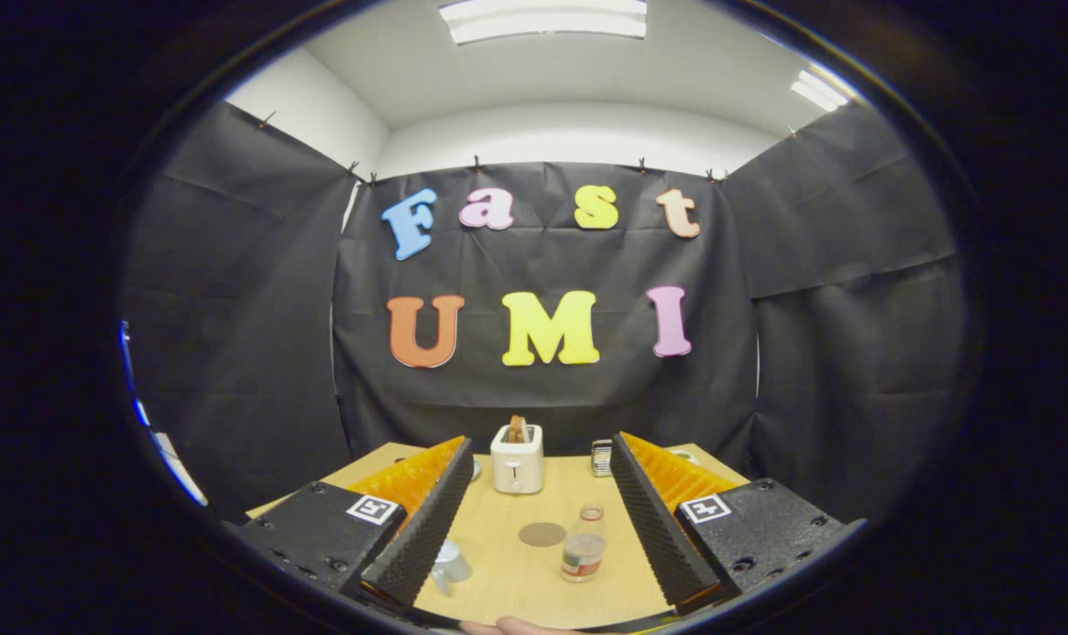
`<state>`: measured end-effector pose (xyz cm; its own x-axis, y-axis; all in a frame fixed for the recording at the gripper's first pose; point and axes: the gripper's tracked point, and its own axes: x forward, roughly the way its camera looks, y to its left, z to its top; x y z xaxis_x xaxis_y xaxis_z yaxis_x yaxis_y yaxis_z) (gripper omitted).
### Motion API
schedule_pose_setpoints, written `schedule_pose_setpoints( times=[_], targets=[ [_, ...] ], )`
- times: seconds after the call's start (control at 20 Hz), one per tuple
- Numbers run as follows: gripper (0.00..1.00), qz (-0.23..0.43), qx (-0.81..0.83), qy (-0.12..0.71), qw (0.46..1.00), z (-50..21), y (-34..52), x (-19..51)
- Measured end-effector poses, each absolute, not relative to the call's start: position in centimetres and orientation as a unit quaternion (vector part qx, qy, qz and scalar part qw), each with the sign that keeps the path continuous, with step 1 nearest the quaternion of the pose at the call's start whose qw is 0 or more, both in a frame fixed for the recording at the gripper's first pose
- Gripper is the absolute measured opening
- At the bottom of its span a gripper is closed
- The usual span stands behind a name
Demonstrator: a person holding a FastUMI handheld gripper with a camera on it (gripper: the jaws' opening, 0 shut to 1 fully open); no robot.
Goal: Take the bottle from table, then pour the juice into the cup, finally place the bottle on the coaster
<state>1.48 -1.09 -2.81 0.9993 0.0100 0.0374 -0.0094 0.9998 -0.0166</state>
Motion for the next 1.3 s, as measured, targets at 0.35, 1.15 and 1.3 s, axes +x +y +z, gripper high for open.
schedule_pose_setpoints(
  times=[0.35,1.15,1.3],
  targets=[
    [1.00,0.016,0.001,-0.023,1.000,-6.6,-1.7,3.3],
    [1.00,-0.021,-0.020,0.019,0.999,-18.8,-5.3,9.8],
    [1.00,-0.027,-0.015,0.024,0.999,-20.9,-6.3,10.9]
  ],
)
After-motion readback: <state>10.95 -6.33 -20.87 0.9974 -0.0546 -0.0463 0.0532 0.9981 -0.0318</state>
